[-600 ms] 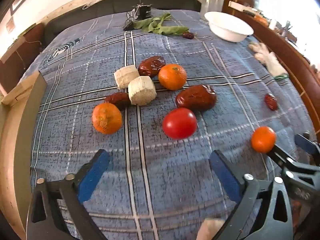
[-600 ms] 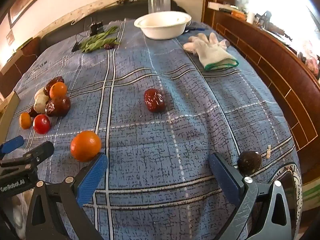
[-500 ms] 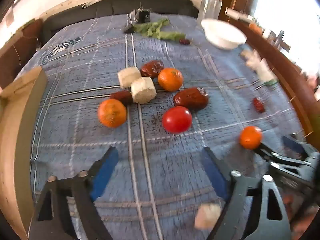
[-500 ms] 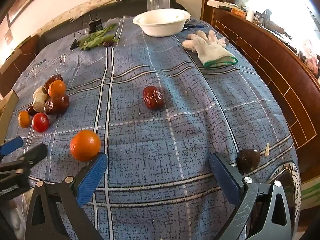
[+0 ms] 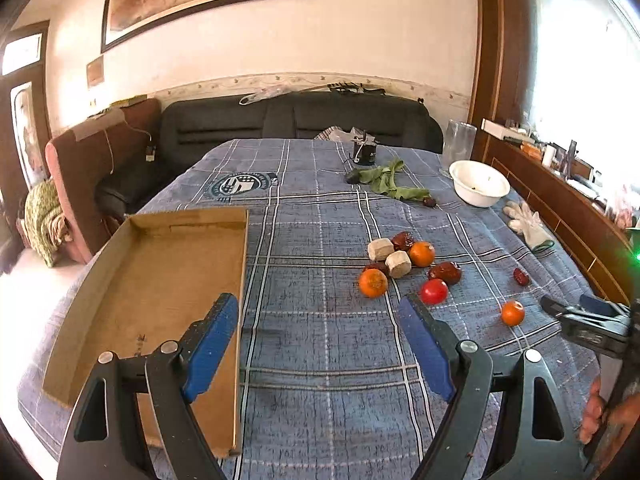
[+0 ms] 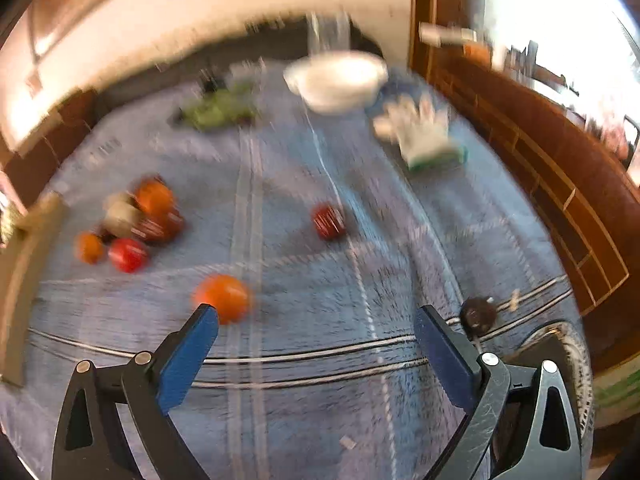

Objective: Organize fruits
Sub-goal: 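Move both tools from the cardboard box toward the fruits on the cloth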

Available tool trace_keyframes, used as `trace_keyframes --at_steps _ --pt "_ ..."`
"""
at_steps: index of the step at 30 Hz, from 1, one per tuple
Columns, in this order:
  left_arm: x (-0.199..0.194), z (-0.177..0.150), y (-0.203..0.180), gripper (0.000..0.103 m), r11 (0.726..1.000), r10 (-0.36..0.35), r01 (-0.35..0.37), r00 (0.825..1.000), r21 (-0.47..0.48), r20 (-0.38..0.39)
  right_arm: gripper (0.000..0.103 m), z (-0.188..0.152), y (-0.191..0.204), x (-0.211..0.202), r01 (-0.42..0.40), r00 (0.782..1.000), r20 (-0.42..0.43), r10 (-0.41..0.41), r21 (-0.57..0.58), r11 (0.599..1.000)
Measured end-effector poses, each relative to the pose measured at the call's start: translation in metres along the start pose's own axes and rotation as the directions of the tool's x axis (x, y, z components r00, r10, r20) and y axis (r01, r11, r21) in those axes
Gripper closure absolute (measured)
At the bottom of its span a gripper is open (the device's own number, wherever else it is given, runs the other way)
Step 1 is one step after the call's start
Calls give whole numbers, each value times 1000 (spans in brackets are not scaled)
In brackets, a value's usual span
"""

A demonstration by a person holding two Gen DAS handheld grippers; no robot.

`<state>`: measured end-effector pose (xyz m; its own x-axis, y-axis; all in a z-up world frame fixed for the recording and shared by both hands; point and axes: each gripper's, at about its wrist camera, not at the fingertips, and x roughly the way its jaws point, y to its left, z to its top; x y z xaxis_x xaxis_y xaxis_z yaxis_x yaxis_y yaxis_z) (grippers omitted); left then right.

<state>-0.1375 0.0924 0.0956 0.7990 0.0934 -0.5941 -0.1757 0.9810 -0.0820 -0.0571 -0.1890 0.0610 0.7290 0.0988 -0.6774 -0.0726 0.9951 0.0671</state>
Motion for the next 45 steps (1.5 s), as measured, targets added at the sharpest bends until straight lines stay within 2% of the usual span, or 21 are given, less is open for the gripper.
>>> trace_keyframes --at_steps 2,3,5,7,11,15,21,33,45 --pt "-4 -1 1 21 999 -29 29 1000 17 -4 2 -6 5 -24 -10 995 99 10 3 1000" --pt "-3 0 -2 21 999 -35 36 999 34 -33 2 -10 8 -34 -22 992 127 22 4 1000" --pt "-5 -6 -11 21 996 -55 58 997 71 -49 2 -17 14 -43 -26 991 134 24 15 1000" --pt "-12 -10 -21 21 992 -44 49 998 118 -40 2 -24 21 -50 -54 990 133 52 11 998" --pt "-15 -16 -24 21 990 -49 53 998 132 -36 2 -31 37 -55 -38 990 137 46 -64 997" --pt "-10 -19 -17 21 992 -49 56 997 114 -64 3 -40 49 -60 -80 988 118 95 -120 989" --pt "-1 -24 -5 21 995 -17 25 996 98 -82 4 -46 61 -52 -89 990 96 105 -152 984" --pt "12 -27 1 21 995 21 -10 994 95 -110 4 -47 44 -24 -138 990 8 139 -36 990" --pt "23 -30 -4 21 995 15 -2 990 97 -137 4 -49 43 -15 -172 985 -17 172 -21 985"
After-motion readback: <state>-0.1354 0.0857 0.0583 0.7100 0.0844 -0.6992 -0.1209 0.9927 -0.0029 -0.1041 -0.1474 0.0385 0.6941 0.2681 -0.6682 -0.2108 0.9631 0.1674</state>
